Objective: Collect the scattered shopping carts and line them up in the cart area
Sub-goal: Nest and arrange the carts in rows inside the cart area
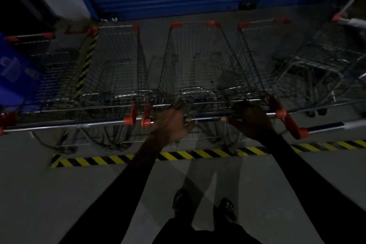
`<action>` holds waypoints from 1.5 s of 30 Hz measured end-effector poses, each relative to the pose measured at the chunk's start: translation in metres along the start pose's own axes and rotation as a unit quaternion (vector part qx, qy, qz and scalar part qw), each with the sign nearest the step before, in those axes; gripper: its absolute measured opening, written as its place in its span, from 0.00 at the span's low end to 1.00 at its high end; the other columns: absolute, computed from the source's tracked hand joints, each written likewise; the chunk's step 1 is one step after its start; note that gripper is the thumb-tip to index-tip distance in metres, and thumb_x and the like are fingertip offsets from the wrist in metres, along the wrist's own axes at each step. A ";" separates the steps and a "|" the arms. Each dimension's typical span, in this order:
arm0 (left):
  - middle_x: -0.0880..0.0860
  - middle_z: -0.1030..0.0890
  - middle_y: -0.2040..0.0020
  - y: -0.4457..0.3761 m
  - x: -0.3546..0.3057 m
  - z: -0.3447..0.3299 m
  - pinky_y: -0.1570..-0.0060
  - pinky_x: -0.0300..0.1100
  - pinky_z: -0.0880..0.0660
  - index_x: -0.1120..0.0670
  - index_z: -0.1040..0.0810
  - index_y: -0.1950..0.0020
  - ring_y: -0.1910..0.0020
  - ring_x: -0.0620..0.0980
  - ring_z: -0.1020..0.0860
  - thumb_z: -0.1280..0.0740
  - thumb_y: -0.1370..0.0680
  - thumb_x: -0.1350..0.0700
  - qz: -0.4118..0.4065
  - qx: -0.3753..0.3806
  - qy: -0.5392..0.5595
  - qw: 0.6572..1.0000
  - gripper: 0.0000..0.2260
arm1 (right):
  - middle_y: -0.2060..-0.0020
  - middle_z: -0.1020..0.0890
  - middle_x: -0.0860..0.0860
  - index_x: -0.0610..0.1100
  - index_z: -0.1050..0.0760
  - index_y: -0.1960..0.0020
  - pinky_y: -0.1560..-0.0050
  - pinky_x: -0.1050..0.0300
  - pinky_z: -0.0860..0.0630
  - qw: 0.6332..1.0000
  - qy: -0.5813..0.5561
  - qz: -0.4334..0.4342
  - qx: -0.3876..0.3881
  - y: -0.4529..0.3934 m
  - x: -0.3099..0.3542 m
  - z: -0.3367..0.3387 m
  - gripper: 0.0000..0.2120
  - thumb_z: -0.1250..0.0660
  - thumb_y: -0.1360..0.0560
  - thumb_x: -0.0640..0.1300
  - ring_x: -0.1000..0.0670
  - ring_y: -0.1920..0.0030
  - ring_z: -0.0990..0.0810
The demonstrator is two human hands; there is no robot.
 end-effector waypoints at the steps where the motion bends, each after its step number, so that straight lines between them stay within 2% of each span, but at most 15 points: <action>1: 0.53 0.20 0.40 -0.003 -0.015 0.000 0.52 0.47 0.24 0.51 0.22 0.34 0.41 0.57 0.21 0.31 0.21 0.42 -0.030 -0.021 0.014 0.999 0.19 | 0.47 0.16 0.46 0.44 0.16 0.45 0.46 0.48 0.20 0.999 -0.025 0.001 -0.041 0.008 0.001 0.006 0.28 0.33 0.23 0.69 0.43 0.44 0.17; 3: 0.55 0.22 0.38 -0.008 -0.049 -0.005 0.50 0.52 0.22 0.53 0.22 0.31 0.39 0.59 0.23 0.32 0.23 0.48 -0.087 -0.059 0.034 0.994 0.21 | 0.40 0.19 0.43 0.43 0.18 0.38 0.43 0.42 0.20 0.992 -0.052 -0.028 -0.111 0.031 -0.002 0.016 0.21 0.26 0.23 0.57 0.40 0.39 0.21; 5: 0.56 0.21 0.38 -0.010 -0.095 -0.010 0.46 0.55 0.23 0.53 0.21 0.33 0.39 0.60 0.24 0.37 0.22 0.47 -0.143 -0.080 0.039 0.986 0.21 | 0.38 0.21 0.43 0.43 0.22 0.34 0.44 0.41 0.20 0.986 -0.061 -0.072 -0.139 0.063 -0.010 0.022 0.20 0.26 0.21 0.52 0.39 0.38 0.21; 7: 0.56 0.21 0.37 -0.008 -0.143 -0.018 0.42 0.57 0.24 0.53 0.20 0.33 0.37 0.60 0.24 0.36 0.22 0.47 -0.205 -0.093 0.050 0.973 0.20 | 0.38 0.21 0.42 0.42 0.22 0.34 0.42 0.43 0.21 0.979 -0.061 -0.100 -0.166 0.104 -0.022 0.027 0.20 0.30 0.19 0.53 0.38 0.37 0.21; 9: 0.56 0.20 0.38 0.000 -0.189 -0.029 0.42 0.55 0.24 0.54 0.19 0.36 0.36 0.60 0.25 0.35 0.21 0.48 -0.260 -0.097 0.080 0.957 0.17 | 0.42 0.18 0.42 0.40 0.20 0.38 0.42 0.44 0.21 0.972 -0.045 -0.120 -0.198 0.147 -0.036 0.032 0.19 0.33 0.17 0.55 0.38 0.40 0.19; 13: 0.53 0.20 0.39 0.018 -0.263 -0.068 0.44 0.56 0.25 0.52 0.19 0.38 0.37 0.59 0.24 0.33 0.21 0.46 -0.339 -0.026 0.076 0.937 0.15 | 0.46 0.17 0.45 0.42 0.18 0.43 0.49 0.49 0.21 0.960 -0.038 -0.204 -0.188 0.225 -0.070 0.045 0.14 0.31 0.19 0.52 0.41 0.45 0.18; 17: 0.52 0.20 0.42 0.035 -0.327 -0.084 0.46 0.54 0.25 0.52 0.20 0.38 0.38 0.58 0.25 0.31 0.22 0.45 -0.396 -0.007 0.064 0.916 0.17 | 0.45 0.18 0.48 0.45 0.19 0.39 0.51 0.44 0.19 0.934 -0.057 -0.312 -0.164 0.285 -0.108 0.060 0.20 0.33 0.20 0.60 0.42 0.48 0.17; 20: 0.54 0.20 0.43 0.037 -0.370 -0.095 0.47 0.54 0.24 0.55 0.19 0.38 0.41 0.60 0.24 0.32 0.22 0.47 -0.410 -0.003 0.099 0.907 0.17 | 0.41 0.19 0.50 0.49 0.21 0.35 0.46 0.46 0.20 0.906 -0.076 -0.384 -0.159 0.320 -0.135 0.076 0.22 0.35 0.20 0.62 0.46 0.44 0.18; 25: 0.54 0.20 0.50 0.025 -0.442 -0.105 0.54 0.52 0.24 0.55 0.18 0.43 0.50 0.61 0.21 0.30 0.21 0.51 -0.418 -0.008 0.143 0.897 0.11 | 0.39 0.19 0.48 0.48 0.22 0.32 0.44 0.43 0.20 0.880 -0.098 -0.428 -0.183 0.366 -0.185 0.104 0.22 0.34 0.19 0.61 0.43 0.42 0.19; 27: 0.54 0.20 0.50 0.018 -0.462 -0.108 0.55 0.52 0.24 0.55 0.17 0.43 0.49 0.61 0.21 0.29 0.22 0.50 -0.414 -0.012 0.129 0.901 0.12 | 0.38 0.19 0.47 0.47 0.23 0.31 0.44 0.43 0.20 0.877 -0.104 -0.436 -0.175 0.378 -0.204 0.112 0.22 0.34 0.18 0.60 0.43 0.41 0.19; 29: 0.53 0.20 0.48 0.009 -0.475 -0.109 0.52 0.54 0.23 0.53 0.17 0.41 0.46 0.59 0.22 0.33 0.22 0.48 -0.393 -0.001 0.104 0.914 0.14 | 0.38 0.19 0.47 0.47 0.23 0.31 0.43 0.42 0.21 0.880 -0.106 -0.432 -0.166 0.382 -0.224 0.118 0.22 0.33 0.18 0.59 0.43 0.41 0.19; 34: 0.51 0.18 0.45 -0.026 -0.472 -0.106 0.47 0.56 0.22 0.51 0.17 0.44 0.43 0.58 0.21 0.36 0.23 0.45 -0.320 -0.011 0.103 0.942 0.15 | 0.37 0.20 0.45 0.46 0.25 0.29 0.42 0.41 0.21 0.911 -0.095 -0.383 -0.115 0.354 -0.267 0.132 0.22 0.33 0.17 0.58 0.41 0.39 0.20; 39: 0.52 0.19 0.50 -0.074 -0.443 -0.106 0.44 0.54 0.23 0.54 0.18 0.49 0.46 0.56 0.23 0.30 0.23 0.54 -0.243 -0.102 0.126 0.956 0.05 | 0.35 0.20 0.45 0.47 0.25 0.28 0.42 0.40 0.21 0.947 -0.050 -0.308 -0.076 0.279 -0.316 0.152 0.22 0.31 0.18 0.56 0.41 0.38 0.20; 42: 0.53 0.17 0.44 -0.102 -0.426 -0.116 0.44 0.54 0.23 0.54 0.17 0.42 0.41 0.57 0.23 0.25 0.24 0.53 -0.173 -0.120 0.098 0.973 0.12 | 0.33 0.21 0.43 0.45 0.24 0.28 0.40 0.41 0.22 0.966 0.002 -0.254 -0.048 0.228 -0.339 0.168 0.24 0.31 0.19 0.57 0.38 0.36 0.21; 45: 0.52 0.18 0.43 -0.118 -0.417 -0.126 0.47 0.53 0.22 0.52 0.18 0.43 0.40 0.57 0.23 0.27 0.24 0.48 -0.126 -0.106 0.079 0.983 0.13 | 0.34 0.20 0.41 0.43 0.24 0.29 0.41 0.40 0.24 0.981 0.061 -0.185 -0.015 0.180 -0.359 0.183 0.26 0.28 0.21 0.57 0.36 0.36 0.21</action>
Point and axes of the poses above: each hand's wrist, its own y-axis away from the middle knuckle, its own z-axis out of the back of the hand, x = y × z, the point moved 5 cm from there along -y, towards the middle knuckle
